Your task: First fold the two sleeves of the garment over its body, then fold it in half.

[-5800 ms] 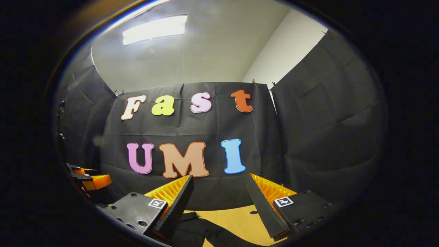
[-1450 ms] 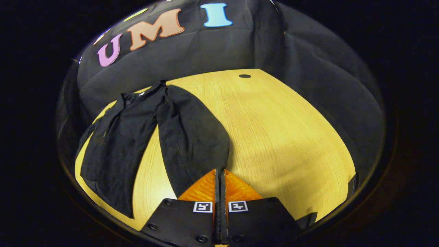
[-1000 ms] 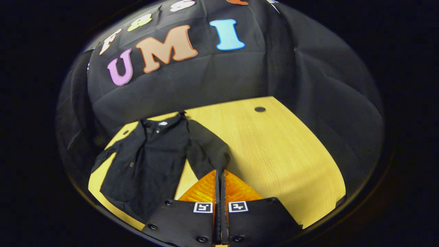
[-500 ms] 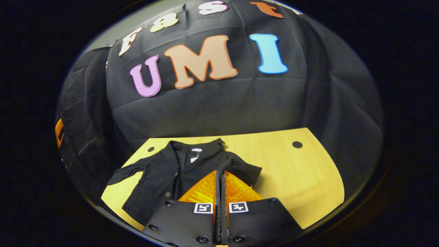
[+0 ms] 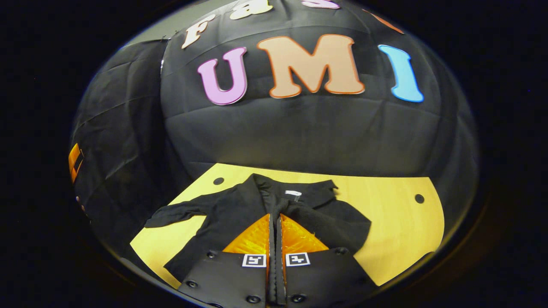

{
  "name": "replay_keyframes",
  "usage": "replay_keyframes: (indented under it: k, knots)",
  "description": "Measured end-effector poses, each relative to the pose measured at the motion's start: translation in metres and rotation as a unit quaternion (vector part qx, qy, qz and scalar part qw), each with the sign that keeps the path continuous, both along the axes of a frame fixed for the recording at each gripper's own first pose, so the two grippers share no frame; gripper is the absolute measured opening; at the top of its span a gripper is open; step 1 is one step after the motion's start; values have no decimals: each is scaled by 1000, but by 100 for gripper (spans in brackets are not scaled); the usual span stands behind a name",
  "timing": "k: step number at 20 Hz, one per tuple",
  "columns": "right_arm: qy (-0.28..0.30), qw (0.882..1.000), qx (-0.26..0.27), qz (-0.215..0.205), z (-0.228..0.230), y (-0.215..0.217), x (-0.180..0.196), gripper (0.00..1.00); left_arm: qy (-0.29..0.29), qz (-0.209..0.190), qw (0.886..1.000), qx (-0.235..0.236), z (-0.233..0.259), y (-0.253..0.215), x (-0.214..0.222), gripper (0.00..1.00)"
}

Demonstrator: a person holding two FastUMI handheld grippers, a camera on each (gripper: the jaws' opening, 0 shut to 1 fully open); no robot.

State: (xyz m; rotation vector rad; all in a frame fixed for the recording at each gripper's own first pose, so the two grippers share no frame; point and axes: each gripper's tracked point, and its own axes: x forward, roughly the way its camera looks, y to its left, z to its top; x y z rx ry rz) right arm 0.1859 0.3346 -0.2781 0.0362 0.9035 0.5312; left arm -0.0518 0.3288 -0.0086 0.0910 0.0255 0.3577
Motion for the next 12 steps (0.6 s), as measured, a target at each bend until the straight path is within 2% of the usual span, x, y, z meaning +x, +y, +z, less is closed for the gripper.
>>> replay_keyframes:
  k: [3,4,6,9,12]
  knots:
    - [11,999,0,36,-14,47,-2,2,6,25,1000,1,-2,27,-13,97]
    - [18,999,-3,49,-22,62,-4,2,9,32,999,1,-4,37,-19,94]
    - [35,997,-12,74,-45,90,-12,2,14,47,999,4,-6,54,-31,97]
    - [63,992,-31,103,-90,127,-17,2,21,69,997,18,-6,76,-45,92]
    - [93,988,-51,113,-135,153,-21,2,30,86,996,23,-6,93,-58,92]
